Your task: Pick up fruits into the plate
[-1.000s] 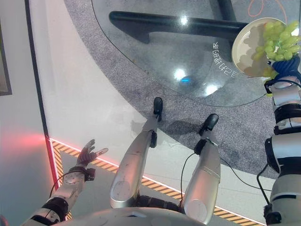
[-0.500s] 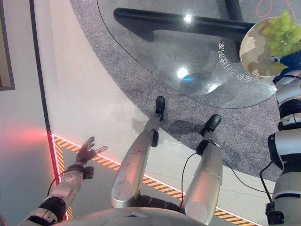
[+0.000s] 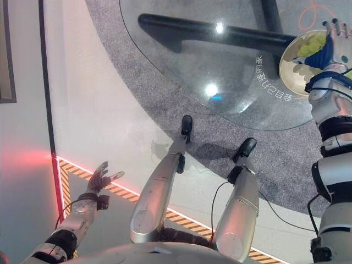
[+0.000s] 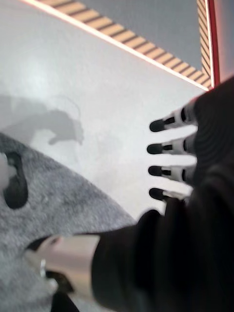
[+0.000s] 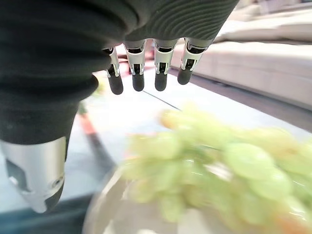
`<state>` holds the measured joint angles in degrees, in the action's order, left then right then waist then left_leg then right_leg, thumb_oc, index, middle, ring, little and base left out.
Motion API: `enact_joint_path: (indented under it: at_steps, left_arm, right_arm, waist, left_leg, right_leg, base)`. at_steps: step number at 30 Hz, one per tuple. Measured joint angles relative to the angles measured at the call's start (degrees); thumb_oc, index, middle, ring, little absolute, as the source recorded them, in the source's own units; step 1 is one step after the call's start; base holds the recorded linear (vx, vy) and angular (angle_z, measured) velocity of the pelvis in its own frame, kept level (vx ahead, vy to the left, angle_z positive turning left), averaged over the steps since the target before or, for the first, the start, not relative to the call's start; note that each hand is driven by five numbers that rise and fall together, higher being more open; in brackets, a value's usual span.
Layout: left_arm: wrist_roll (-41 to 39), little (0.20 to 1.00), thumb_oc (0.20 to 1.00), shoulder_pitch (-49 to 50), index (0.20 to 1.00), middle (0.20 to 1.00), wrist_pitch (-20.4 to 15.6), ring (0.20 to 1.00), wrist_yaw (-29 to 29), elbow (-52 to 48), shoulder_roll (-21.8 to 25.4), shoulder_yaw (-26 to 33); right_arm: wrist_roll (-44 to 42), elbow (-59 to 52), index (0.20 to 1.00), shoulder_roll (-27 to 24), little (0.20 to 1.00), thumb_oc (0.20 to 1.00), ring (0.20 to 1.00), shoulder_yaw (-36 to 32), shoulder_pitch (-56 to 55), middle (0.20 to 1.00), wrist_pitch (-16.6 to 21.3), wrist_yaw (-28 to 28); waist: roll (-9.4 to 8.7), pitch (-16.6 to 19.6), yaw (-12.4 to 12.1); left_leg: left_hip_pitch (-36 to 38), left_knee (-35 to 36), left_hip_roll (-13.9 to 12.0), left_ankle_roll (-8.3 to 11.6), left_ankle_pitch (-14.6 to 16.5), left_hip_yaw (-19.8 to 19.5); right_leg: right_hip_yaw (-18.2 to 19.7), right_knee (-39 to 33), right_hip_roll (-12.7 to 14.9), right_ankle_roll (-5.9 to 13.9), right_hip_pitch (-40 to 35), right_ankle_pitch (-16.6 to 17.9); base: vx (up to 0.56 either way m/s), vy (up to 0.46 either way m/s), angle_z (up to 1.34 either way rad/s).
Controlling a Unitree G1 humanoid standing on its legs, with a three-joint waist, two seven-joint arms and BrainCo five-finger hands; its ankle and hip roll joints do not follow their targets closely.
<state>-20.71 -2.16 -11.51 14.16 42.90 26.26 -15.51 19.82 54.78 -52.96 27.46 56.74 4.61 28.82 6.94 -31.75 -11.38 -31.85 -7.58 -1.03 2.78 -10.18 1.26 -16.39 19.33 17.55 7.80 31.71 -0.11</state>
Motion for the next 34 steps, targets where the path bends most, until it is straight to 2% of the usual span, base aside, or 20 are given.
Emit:
enact_joint_path:
  at_steps: [4, 9, 11, 15, 17, 19, 22, 28, 34]
  left_arm:
    - [0.1, 1.000, 1.000, -1.0, 1.000, 1.000, 0.0, 1.000, 0.6, 1.3, -0.1, 0.0]
    - [0.6, 1.000, 1.000, -4.6, 1.000, 1.000, 0.2, 1.000, 0.1, 4.0, -0.5, 0.7]
    - [0.6, 1.000, 1.000, -5.3, 1.000, 1.000, 0.0, 1.000, 0.1, 4.8, -0.9, 1.2]
    - [0.7, 1.000, 1.000, -5.9, 1.000, 1.000, 0.4, 1.000, 0.2, 6.2, -1.3, 2.5]
    - [1.9, 1.000, 1.000, -5.9, 1.000, 1.000, 0.7, 1.000, 0.2, 8.5, -1.7, 3.0]
    - [4.3, 1.000, 1.000, -5.5, 1.000, 1.000, 1.8, 1.000, -0.1, 12.2, -2.6, 3.0]
    - [7.9, 1.000, 1.000, -4.8, 1.000, 1.000, 2.6, 1.000, -1.5, 15.4, -4.0, 3.0]
    - [13.9, 1.000, 1.000, -2.9, 1.000, 1.000, 4.4, 1.000, -5.0, 21.4, -5.7, 2.8]
    - [15.4, 1.000, 1.000, -2.3, 1.000, 1.000, 8.0, 1.000, -6.9, 23.9, -7.3, 2.9]
  right_arm:
    - [-0.3, -2.3, 1.000, 0.7, 1.000, 1.000, 1.000, -1.3, -3.7, 1.000, 3.3, 1.3]
    - [-0.6, -3.2, 1.000, 6.8, 1.000, 1.000, 1.000, -4.2, -14.1, 1.000, 6.5, 0.7]
    - [-0.3, -3.7, 1.000, 10.6, 1.000, 1.000, 1.000, -4.6, -20.5, 1.000, 8.2, -0.1]
    - [0.6, -4.5, 1.000, 14.6, 1.000, 1.000, 1.000, -5.0, -28.4, 1.000, 8.6, -1.6]
    - [0.9, -4.1, 1.000, 18.2, 1.000, 1.000, 1.000, -5.8, -33.0, 1.000, 8.7, -2.0]
    - [1.0, -4.0, 1.000, 22.2, 1.000, 1.000, 1.000, -6.3, -40.2, 1.000, 9.1, -3.7]
    - [0.9, -1.5, 1.000, 24.9, 1.000, 1.000, 1.000, -6.5, -44.8, 1.000, 9.2, -6.0]
    - [0.3, 3.7, 1.000, 29.6, 1.000, 1.000, 1.000, -6.4, -50.3, 1.000, 7.9, -12.0]
    - [-3.1, 8.9, 1.000, 31.2, 1.000, 1.000, 1.000, -8.3, -53.8, 1.000, 5.9, -15.5]
  waist:
    - [-0.11, 0.0, 0.6]
    - [-0.70, 0.1, 2.3]
    - [-1.58, 0.2, 3.4]
    - [-3.54, 1.3, 5.8]
    - [-5.57, 3.1, 6.7]
    - [-7.98, 7.6, 7.0]
    - [-9.48, 11.7, 8.1]
    - [-9.62, 20.6, 10.5]
    - [-9.02, 23.6, 12.7]
  left_leg:
    - [2.2, 0.2, -0.2, -0.08, 0.0, -0.1]
    - [9.3, 2.3, -1.2, -0.27, 0.4, -0.2]
    - [14.8, 4.6, -1.7, -0.05, 0.5, 0.6]
    - [20.8, 8.2, -2.8, 0.37, 0.5, 1.6]
    - [23.3, 9.7, -3.2, 0.49, 0.2, 2.1]
    - [25.9, 11.4, -3.8, 0.97, 0.3, 2.9]
    - [29.3, 12.6, -4.1, 1.50, 0.7, 3.6]
    - [32.9, 12.9, -5.3, 2.82, 3.1, 6.0]
    - [35.1, 12.9, -6.0, 2.58, 3.9, 7.5]
  right_leg:
    - [-0.3, -0.7, -0.3, -0.10, -2.7, 0.1]
    - [-1.2, -4.7, -1.8, -0.22, -10.8, 0.3]
    - [-1.2, -7.7, -2.6, 0.06, -16.1, 0.9]
    - [-1.3, -13.0, -4.2, 0.64, -22.4, 2.6]
    - [-1.5, -16.5, -5.2, 0.31, -25.5, 3.9]
    - [-1.6, -19.7, -6.2, 0.22, -28.5, 4.7]
    - [-1.8, -22.5, -6.8, 0.18, -32.3, 4.7]
    - [-0.2, -24.5, -7.7, 0.22, -35.5, 4.6]
    - [1.3, -24.5, -8.2, 0.13, -36.6, 4.5]
  base:
    - [-0.10, -0.001, 0.02]
    - [0.02, 0.023, -0.02]
    - [0.04, 0.023, -0.17]
    - [0.07, -0.007, -0.13]
    - [0.10, -0.025, -0.13]
    - [0.05, -0.021, -0.14]
    - [0.07, 0.006, -0.06]
    - [0.08, 0.007, -0.18]
    - [0.06, -0.014, -0.14]
